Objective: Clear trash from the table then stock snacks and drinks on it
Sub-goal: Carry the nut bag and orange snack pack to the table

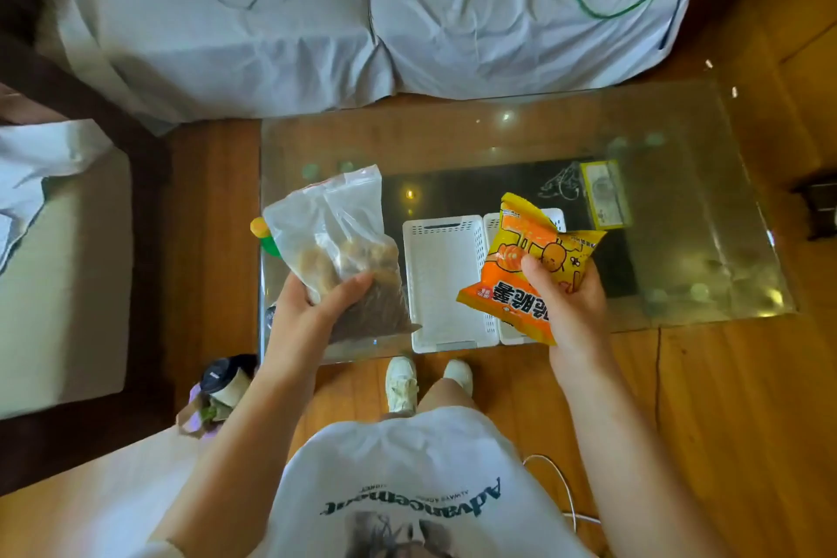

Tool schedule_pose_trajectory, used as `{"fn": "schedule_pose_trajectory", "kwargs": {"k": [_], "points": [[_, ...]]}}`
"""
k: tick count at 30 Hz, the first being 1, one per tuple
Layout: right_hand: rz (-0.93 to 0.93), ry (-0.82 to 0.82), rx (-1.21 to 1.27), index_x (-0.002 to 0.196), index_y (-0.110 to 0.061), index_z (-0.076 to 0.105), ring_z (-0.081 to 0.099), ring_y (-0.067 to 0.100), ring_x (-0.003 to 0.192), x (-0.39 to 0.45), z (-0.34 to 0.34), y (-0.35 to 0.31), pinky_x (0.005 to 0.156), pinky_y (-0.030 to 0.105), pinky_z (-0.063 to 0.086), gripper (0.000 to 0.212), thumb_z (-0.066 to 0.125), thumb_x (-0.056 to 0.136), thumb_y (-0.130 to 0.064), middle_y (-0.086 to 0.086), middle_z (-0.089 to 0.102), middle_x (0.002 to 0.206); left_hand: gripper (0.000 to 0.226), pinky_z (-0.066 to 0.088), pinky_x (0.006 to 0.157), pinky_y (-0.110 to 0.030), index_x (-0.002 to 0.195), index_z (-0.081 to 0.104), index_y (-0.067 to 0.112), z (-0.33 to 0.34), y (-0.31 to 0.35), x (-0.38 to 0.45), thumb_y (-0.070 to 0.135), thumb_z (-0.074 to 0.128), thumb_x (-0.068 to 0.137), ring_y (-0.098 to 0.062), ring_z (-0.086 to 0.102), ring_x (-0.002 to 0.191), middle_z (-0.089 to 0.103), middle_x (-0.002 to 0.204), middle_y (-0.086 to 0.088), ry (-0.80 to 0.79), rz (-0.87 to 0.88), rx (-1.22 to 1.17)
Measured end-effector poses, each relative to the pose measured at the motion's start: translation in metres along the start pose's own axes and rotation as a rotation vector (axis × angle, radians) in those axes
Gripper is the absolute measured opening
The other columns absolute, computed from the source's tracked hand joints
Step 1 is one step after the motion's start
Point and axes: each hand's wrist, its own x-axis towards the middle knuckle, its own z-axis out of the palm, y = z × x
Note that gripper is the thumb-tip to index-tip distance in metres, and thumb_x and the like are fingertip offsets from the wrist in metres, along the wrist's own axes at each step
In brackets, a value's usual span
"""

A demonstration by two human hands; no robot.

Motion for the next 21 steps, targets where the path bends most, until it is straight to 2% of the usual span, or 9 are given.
{"fn": "schedule_pose_trajectory", "kwargs": {"k": [4, 7, 9, 11, 13, 18, 21], "points": [[0.032, -0.022, -0.053, 0.127, -0.034, 0.047, 0.064, 0.01, 0.101, 0.077, 0.021, -0.003, 0.08, 0.031, 0.056, 0.071, 0.07, 0.062, -0.055, -0.01, 0.064, 0.115, 0.062, 0.051, 0.065, -0.017, 0.111, 0.053, 0.029, 0.026, 0.007, 0.065, 0.044, 0.079, 0.058, -0.012, 0.064, 0.093, 0.065, 0.101, 0.006, 0.056, -0.036, 0.005], [0.062, -0.081, -0.075, 0.12, -0.032, 0.05, 0.067, -0.001, 0.086, 0.135, 0.039, -0.002, 0.059, 0.012, 0.052, 0.056, 0.072, 0.07, -0.046, -0.015, 0.065, 0.106, 0.054, 0.048, 0.067, -0.019, 0.112, 0.051, 0.022, 0.047, 0.008, 0.124, 0.038, 0.075, 0.067, -0.012, 0.063, 0.093, 0.063, 0.101, 0.002, 0.119, -0.084, 0.003], [0.083, -0.128, -0.076, 0.114, -0.034, 0.051, 0.066, -0.007, 0.081, 0.175, 0.053, 0.001, 0.053, 0.007, 0.048, 0.047, 0.073, 0.073, -0.039, -0.016, 0.066, 0.103, 0.05, 0.049, 0.06, -0.015, 0.114, 0.049, 0.016, 0.062, 0.005, 0.169, 0.03, 0.074, 0.074, -0.011, 0.061, 0.089, 0.062, 0.1, -0.001, 0.152, -0.103, 0.032], [0.09, -0.141, -0.083, 0.106, -0.035, 0.052, 0.067, -0.003, 0.081, 0.214, 0.069, 0.008, 0.054, 0.007, 0.048, 0.037, 0.072, 0.075, -0.034, -0.016, 0.065, 0.101, 0.047, 0.05, 0.059, -0.013, 0.11, 0.047, 0.018, 0.076, -0.003, 0.214, 0.026, 0.076, 0.073, -0.008, 0.06, 0.085, 0.06, 0.095, 0.004, 0.176, -0.085, 0.074], [0.092, -0.143, -0.106, 0.104, -0.035, 0.05, 0.066, -0.001, 0.083, 0.25, 0.087, 0.018, 0.054, 0.008, 0.049, 0.032, 0.07, 0.079, -0.032, -0.015, 0.064, 0.1, 0.05, 0.051, 0.071, -0.021, 0.108, 0.045, 0.022, 0.089, -0.014, 0.256, 0.027, 0.078, 0.071, -0.01, 0.06, 0.088, 0.059, 0.095, 0.008, 0.187, -0.09, 0.116], [0.16, -0.219, -0.166, 0.113, -0.027, 0.047, 0.062, 0.003, 0.084, 0.322, 0.124, 0.065, 0.051, 0.012, 0.05, 0.03, 0.061, 0.086, -0.024, -0.012, 0.061, 0.098, 0.052, 0.049, 0.074, -0.03, 0.104, 0.043, 0.025, 0.105, -0.069, 0.338, 0.038, 0.078, 0.068, -0.012, 0.058, 0.082, 0.057, 0.089, 0.011, 0.191, -0.17, 0.316], [0.223, -0.285, -0.249, 0.121, -0.021, 0.044, 0.061, 0.006, 0.086, 0.354, 0.137, 0.094, 0.061, 0.021, 0.049, 0.037, 0.059, 0.088, -0.022, -0.006, 0.059, 0.101, 0.056, 0.049, 0.076, -0.034, 0.105, 0.042, 0.024, 0.109, -0.105, 0.372, 0.046, 0.077, 0.067, -0.014, 0.057, 0.079, 0.057, 0.09, 0.007, 0.165, -0.295, 0.452]]}}
